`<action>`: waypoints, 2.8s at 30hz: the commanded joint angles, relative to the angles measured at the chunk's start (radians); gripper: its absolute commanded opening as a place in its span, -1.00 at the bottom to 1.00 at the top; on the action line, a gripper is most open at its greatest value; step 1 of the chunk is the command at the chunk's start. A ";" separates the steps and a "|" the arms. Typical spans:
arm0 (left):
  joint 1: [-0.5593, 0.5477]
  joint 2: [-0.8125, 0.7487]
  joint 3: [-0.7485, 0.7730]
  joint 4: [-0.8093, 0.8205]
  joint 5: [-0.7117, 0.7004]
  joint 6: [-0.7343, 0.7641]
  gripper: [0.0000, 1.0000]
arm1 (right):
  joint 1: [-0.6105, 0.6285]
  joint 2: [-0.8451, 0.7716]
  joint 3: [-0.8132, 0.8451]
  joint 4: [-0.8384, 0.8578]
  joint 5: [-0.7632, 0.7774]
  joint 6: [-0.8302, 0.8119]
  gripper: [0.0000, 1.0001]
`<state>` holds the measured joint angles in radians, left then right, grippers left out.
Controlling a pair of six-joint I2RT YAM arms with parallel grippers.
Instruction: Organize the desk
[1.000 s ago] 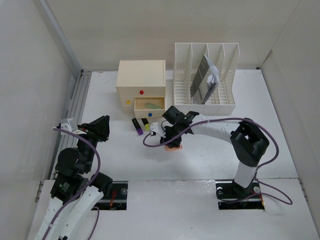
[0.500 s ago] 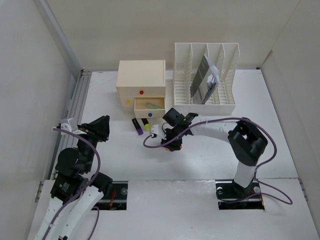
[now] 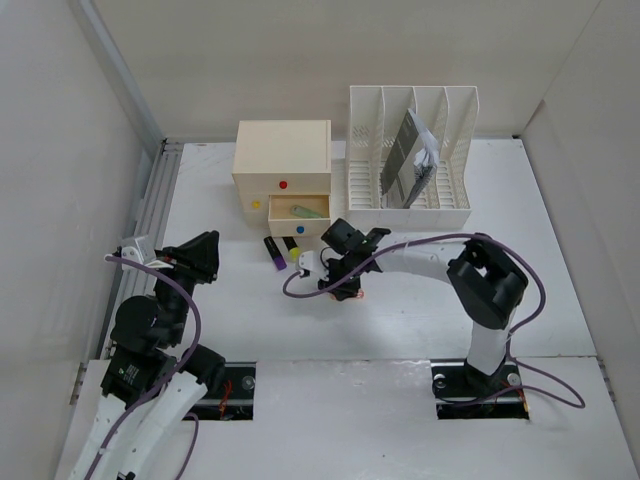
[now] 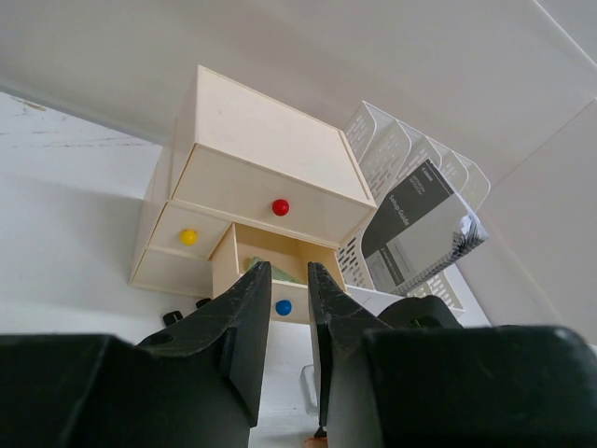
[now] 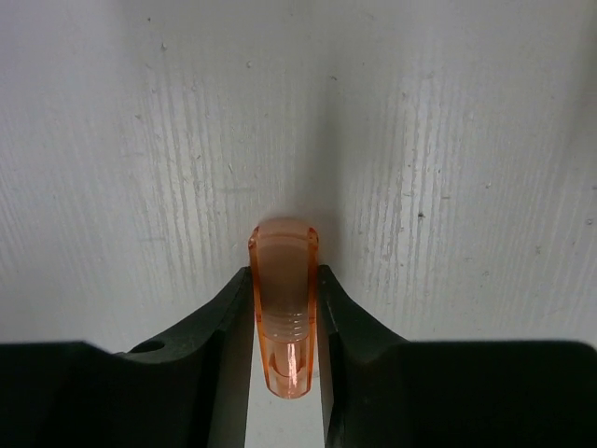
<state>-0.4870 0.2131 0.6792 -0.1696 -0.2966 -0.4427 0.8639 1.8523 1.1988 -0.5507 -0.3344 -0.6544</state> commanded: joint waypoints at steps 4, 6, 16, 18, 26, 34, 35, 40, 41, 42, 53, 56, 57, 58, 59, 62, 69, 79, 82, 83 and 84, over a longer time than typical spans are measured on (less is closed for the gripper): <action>0.004 -0.012 -0.003 0.041 -0.003 0.002 -0.60 | 0.064 0.033 -0.031 0.054 0.086 0.021 -0.65; 0.004 -0.012 -0.003 0.041 -0.003 0.002 -0.60 | 0.064 0.033 -0.031 0.054 0.100 0.021 -0.75; 0.004 -0.012 -0.003 0.041 -0.012 0.002 -0.60 | 0.064 -0.054 0.208 -0.061 0.109 -0.045 -0.84; 0.004 -0.012 -0.003 0.041 -0.012 0.002 -0.60 | 0.064 -0.054 0.325 -0.110 0.109 -0.056 -0.84; 0.004 -0.003 -0.003 0.041 -0.012 0.002 -0.60 | 0.064 -0.002 0.631 -0.124 0.202 -0.074 -0.84; 0.004 -0.003 -0.003 0.041 -0.012 0.002 -0.60 | 0.064 0.045 0.644 0.035 0.362 -0.065 -0.81; 0.004 -0.003 -0.003 0.041 -0.012 0.002 -0.60 | 0.064 0.054 0.654 0.046 0.371 -0.065 -0.81; 0.004 -0.003 -0.003 0.041 -0.012 0.002 -0.57 | 0.055 0.085 0.627 0.129 0.486 -0.065 -0.72; 0.004 -0.003 -0.003 0.041 -0.012 0.002 -0.57 | 0.055 0.085 0.616 0.141 0.486 -0.076 -0.72; 0.004 -0.003 -0.003 0.041 -0.012 0.002 -0.57 | 0.044 0.085 0.616 0.153 0.497 -0.076 -0.72; 0.004 -0.003 -0.003 0.041 -0.012 0.002 -0.57 | 0.035 0.068 0.588 0.199 0.482 -0.042 -0.03; 0.004 -0.003 -0.003 0.041 -0.012 0.002 -0.57 | 0.035 0.047 0.588 0.175 0.398 -0.031 -0.56; 0.004 -0.003 -0.003 0.041 -0.012 0.002 -0.57 | 0.035 0.038 0.588 0.155 0.353 -0.031 -0.78; 0.004 -0.003 -0.003 0.041 -0.012 0.002 -0.57 | 0.023 0.038 0.602 0.129 0.243 -0.031 -1.00; 0.004 -0.003 -0.003 0.041 -0.012 0.002 -0.57 | 0.008 0.038 0.614 0.070 0.185 -0.031 -1.00; 0.004 -0.003 -0.003 0.041 -0.012 0.002 -0.57 | -0.023 0.059 0.637 0.003 -0.017 -0.031 -1.00; 0.004 0.016 -0.021 0.053 0.034 -0.030 -0.57 | -0.036 0.131 0.665 -0.120 -0.101 -0.094 -1.00; 0.004 0.003 -0.240 0.180 0.106 -0.309 -0.65 | -0.036 0.160 0.585 0.156 0.384 0.102 -1.00; 0.004 -0.026 -0.338 0.258 0.065 -0.378 -0.65 | -0.036 0.170 0.547 0.273 0.573 0.114 -1.00; 0.004 -0.035 -0.360 0.284 0.065 -0.378 -0.63 | -0.036 0.170 0.533 0.312 0.610 0.114 -1.00; 0.004 -0.035 -0.383 0.315 0.050 -0.387 -0.63 | -0.036 0.170 0.524 0.363 0.641 0.114 -1.00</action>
<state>-0.4866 0.2043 0.3386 -0.0147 -0.2222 -0.7452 0.8375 2.0151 1.7473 -0.3878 0.0666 -0.5770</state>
